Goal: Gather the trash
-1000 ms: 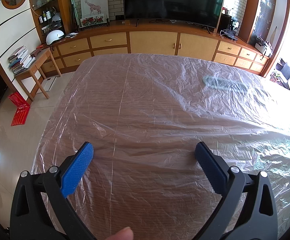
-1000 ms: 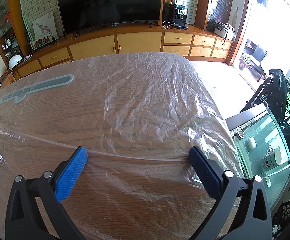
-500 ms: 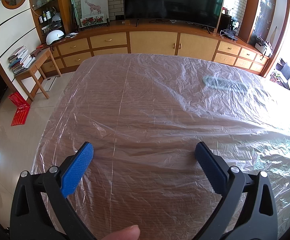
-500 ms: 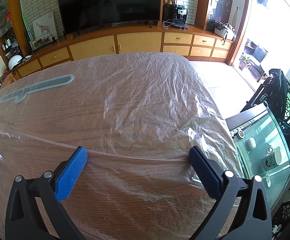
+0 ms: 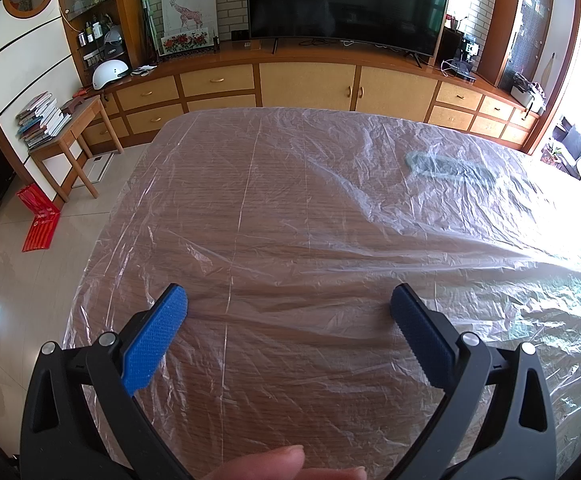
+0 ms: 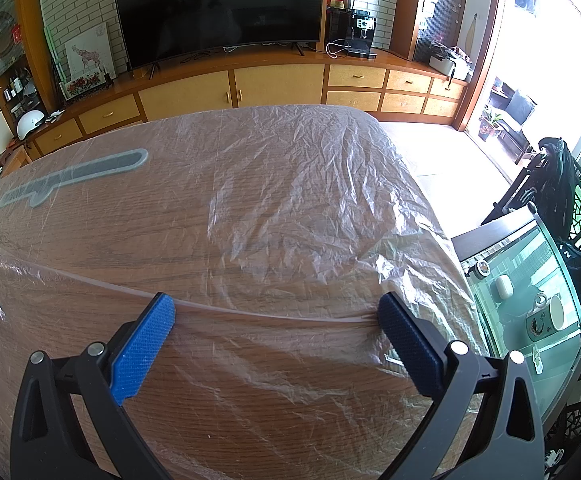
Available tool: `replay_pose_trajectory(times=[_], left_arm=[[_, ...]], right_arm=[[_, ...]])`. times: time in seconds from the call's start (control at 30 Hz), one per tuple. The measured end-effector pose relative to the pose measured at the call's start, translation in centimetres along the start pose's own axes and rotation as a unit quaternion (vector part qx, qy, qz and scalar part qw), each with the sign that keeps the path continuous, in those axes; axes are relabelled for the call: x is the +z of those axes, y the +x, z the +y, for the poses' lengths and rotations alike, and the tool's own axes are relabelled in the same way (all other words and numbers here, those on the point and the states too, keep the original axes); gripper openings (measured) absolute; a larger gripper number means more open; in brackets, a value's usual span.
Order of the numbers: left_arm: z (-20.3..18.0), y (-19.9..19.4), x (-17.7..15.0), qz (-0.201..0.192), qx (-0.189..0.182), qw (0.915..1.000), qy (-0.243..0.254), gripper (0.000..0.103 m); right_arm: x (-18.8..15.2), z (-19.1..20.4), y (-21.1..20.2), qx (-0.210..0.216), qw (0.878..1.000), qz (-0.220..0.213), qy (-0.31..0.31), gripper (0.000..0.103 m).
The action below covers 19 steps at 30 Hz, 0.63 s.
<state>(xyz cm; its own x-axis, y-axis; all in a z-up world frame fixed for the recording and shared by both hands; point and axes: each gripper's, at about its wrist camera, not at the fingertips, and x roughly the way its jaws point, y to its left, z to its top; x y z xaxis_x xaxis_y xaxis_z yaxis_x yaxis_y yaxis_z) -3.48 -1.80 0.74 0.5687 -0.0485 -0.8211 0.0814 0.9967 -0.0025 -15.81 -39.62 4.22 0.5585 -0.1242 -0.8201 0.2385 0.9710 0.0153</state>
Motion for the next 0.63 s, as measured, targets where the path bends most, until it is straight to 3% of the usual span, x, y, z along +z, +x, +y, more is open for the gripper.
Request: replay_pose_trajectory(times=[0.63], left_arm=[[0.26, -0.11, 0.0, 0.0, 0.0, 1.0, 0.0, 0.102]], right_arm=[[-0.03, -0.06, 0.0, 0.0, 1.0, 0.0, 0.0, 0.099]])
